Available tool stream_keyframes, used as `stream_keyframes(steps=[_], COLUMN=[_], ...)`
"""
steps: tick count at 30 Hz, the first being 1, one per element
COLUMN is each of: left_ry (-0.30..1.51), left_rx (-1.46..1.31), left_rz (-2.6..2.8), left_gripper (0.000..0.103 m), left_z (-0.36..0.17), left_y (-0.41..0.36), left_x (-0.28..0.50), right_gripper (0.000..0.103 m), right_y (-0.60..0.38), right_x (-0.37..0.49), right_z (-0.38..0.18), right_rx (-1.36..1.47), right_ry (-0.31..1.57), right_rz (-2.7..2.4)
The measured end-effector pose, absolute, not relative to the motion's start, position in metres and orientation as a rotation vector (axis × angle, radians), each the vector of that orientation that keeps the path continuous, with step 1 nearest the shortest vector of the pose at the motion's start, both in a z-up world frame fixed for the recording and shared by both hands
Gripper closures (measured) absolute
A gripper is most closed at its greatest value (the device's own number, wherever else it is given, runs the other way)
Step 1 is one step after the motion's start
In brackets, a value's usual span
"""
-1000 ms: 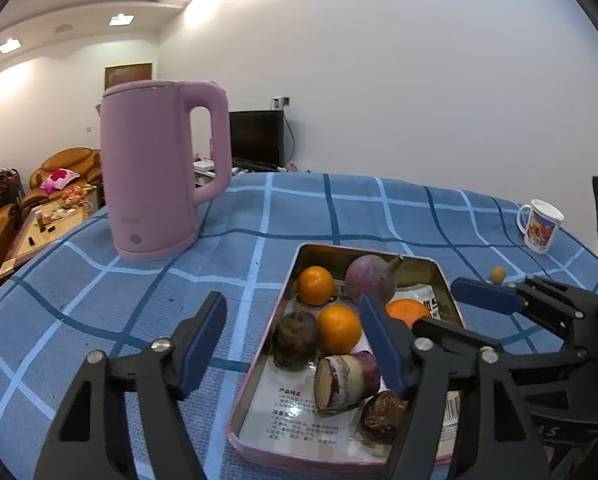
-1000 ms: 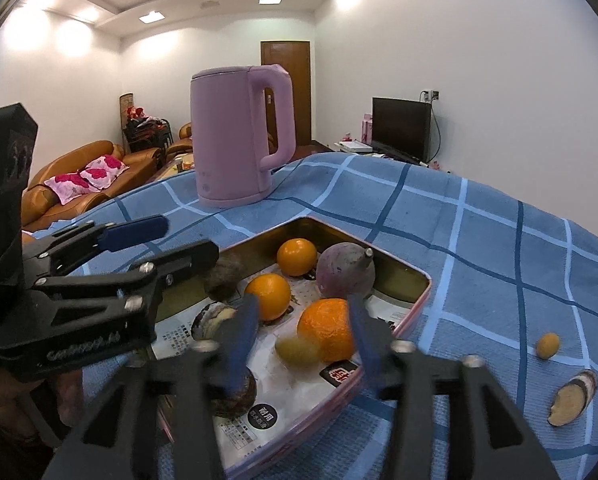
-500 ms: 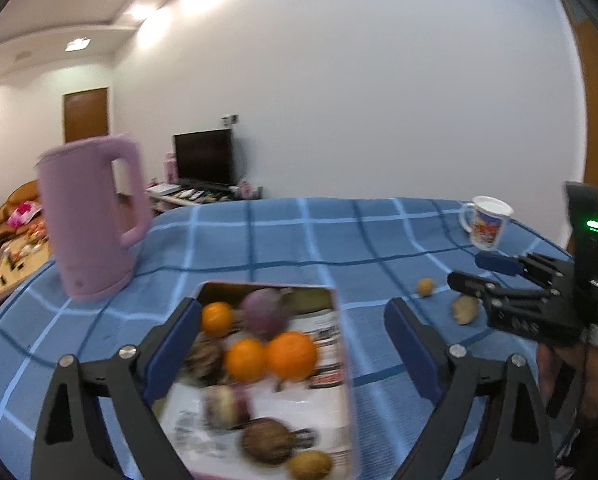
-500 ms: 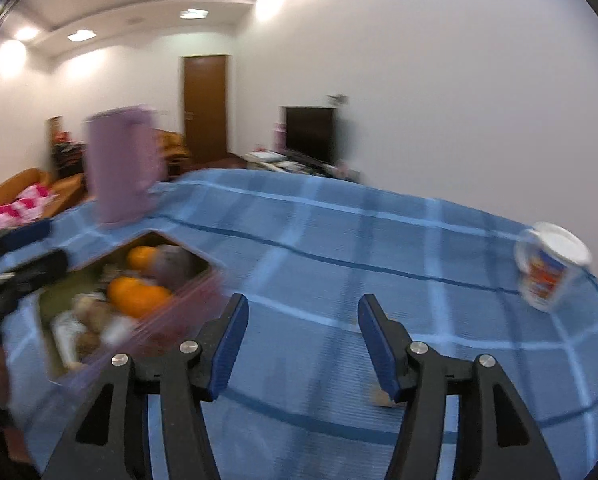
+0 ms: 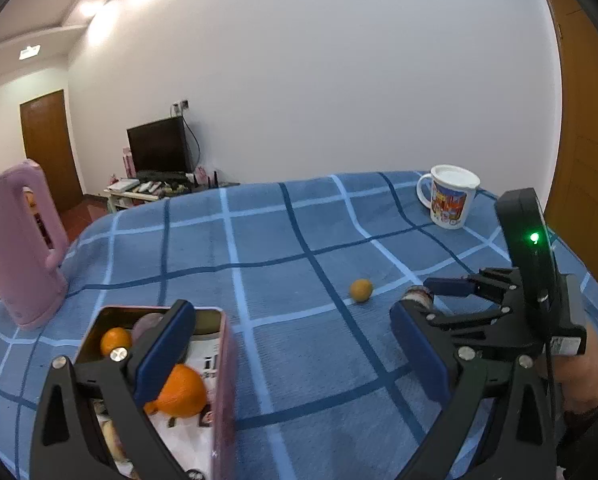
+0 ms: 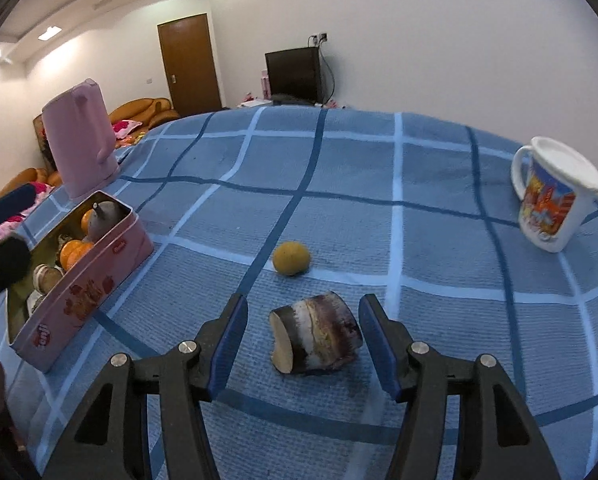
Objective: Organize fruits
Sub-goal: 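Move both open grippers back from the tin to the remaining pile, then grasp the small yellow kumquat with the left gripper while the right grasps the sugarcane piece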
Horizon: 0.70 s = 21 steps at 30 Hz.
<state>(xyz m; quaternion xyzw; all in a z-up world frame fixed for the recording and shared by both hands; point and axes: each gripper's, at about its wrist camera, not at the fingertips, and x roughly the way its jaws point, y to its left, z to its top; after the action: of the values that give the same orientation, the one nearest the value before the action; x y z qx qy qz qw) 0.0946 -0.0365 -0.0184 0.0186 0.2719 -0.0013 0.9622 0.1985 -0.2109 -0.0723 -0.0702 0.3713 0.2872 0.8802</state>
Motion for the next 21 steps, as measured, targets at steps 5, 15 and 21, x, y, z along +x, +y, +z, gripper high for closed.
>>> stream_keyframes(steps=[5, 15, 21], left_ry=[0.585, 0.718, 0.817], left_rx=[0.054, 0.066, 0.042], left_rz=[0.003, -0.032, -0.064], left_gripper=[0.003, 0.024, 0.046], left_z=[-0.027, -0.06, -0.082], left_y=[-0.05, -0.086, -0.099], left_x=[0.113, 0.175, 0.211], right_gripper=[0.052, 0.052, 0.052], right_y=[-0.215, -0.262, -0.275], right_x=[0.208, 0.205, 0.203], right_z=[-0.08, -0.064, -0.059], right_rx=[-0.112, 0.046, 0.083], right_ry=[0.834, 0.721, 0.687], right_rz=[0.578, 0.338, 0.286])
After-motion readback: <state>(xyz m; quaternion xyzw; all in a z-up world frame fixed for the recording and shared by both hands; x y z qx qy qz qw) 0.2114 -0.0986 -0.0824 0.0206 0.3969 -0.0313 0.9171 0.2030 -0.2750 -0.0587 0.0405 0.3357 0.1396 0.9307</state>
